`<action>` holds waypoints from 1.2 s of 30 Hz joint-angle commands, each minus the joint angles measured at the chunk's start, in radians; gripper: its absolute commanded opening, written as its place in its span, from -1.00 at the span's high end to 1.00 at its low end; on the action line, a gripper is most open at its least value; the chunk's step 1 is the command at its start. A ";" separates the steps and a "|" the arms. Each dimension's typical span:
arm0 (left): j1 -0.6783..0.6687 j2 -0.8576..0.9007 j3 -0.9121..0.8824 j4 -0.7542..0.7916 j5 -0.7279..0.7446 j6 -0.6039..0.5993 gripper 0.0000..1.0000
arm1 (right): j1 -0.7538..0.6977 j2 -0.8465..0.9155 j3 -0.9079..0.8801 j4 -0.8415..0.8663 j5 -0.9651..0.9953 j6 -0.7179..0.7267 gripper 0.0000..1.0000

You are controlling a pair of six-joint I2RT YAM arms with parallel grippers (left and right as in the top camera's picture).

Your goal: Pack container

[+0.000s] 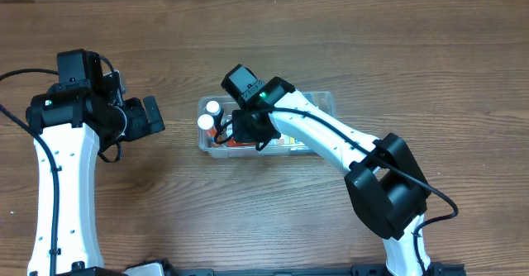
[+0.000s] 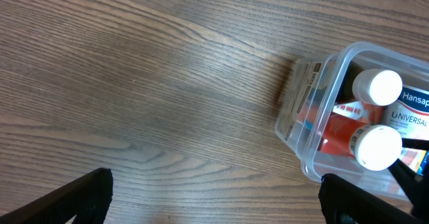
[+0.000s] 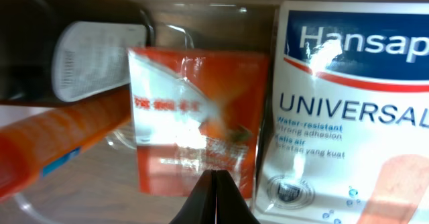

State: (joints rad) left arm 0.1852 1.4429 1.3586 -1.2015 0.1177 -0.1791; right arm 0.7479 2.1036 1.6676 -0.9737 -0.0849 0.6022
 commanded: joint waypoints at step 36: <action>-0.186 -0.848 -0.398 0.163 0.030 0.068 -1.00 | -0.546 -1.154 -0.651 -0.005 0.169 -0.284 -1.00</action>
State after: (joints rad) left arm -0.0044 0.7673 1.0855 -1.0554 0.1467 -0.0971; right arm 0.1726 1.1412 1.2881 -1.0401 0.0677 0.3187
